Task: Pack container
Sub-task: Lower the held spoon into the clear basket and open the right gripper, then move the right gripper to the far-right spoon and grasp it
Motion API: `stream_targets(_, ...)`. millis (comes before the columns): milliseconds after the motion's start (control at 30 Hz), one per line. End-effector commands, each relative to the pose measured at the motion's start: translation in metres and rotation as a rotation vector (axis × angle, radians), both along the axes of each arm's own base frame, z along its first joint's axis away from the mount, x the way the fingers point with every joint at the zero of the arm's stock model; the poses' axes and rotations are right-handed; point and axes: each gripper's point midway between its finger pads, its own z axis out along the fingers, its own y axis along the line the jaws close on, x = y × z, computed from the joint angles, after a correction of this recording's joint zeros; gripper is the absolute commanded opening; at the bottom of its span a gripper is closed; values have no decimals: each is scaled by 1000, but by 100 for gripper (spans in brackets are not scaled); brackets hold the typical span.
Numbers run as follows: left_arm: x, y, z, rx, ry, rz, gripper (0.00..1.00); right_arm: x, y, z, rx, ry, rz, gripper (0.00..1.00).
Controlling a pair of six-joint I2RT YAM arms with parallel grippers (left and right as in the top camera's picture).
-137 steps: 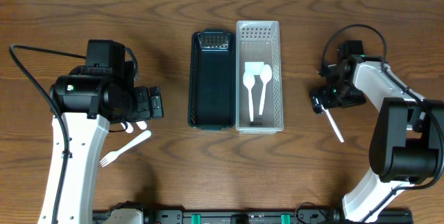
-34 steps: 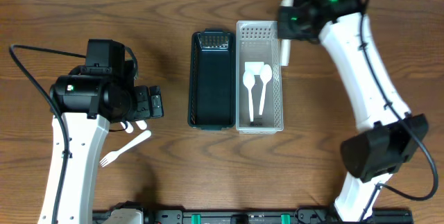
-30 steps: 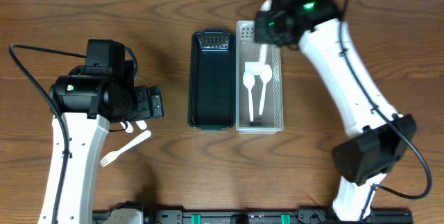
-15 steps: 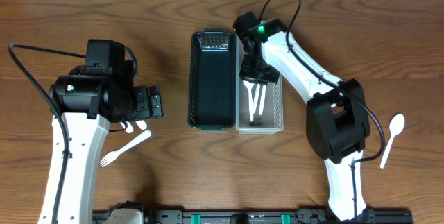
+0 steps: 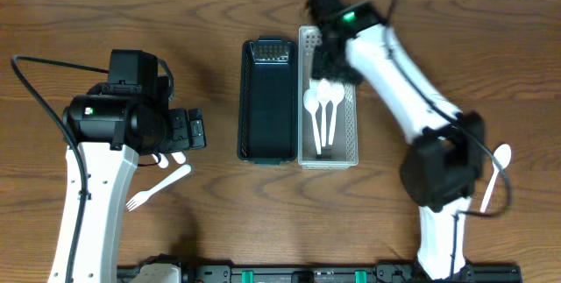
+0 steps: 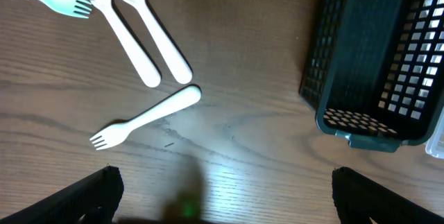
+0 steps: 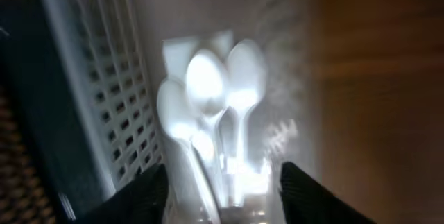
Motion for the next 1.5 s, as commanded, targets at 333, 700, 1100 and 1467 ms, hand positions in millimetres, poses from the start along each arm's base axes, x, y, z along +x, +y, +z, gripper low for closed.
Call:
stream_targets(333, 3, 4, 5, 20, -19, 3, 98, -102, -296, 121, -108, -17, -630, 84)
stream_targets(700, 8, 4, 7, 19, -42, 3, 98, -169, -345, 18, 44, 256, -742, 88)
stream_targets(1100, 13, 4, 8, 18, -61, 3, 98, -179, -352, -84, 22, 239, -522, 89)
stream_targets(1467, 16, 4, 9, 17, -75, 3, 98, -187, -352, -126, -21, 218, -503, 89)
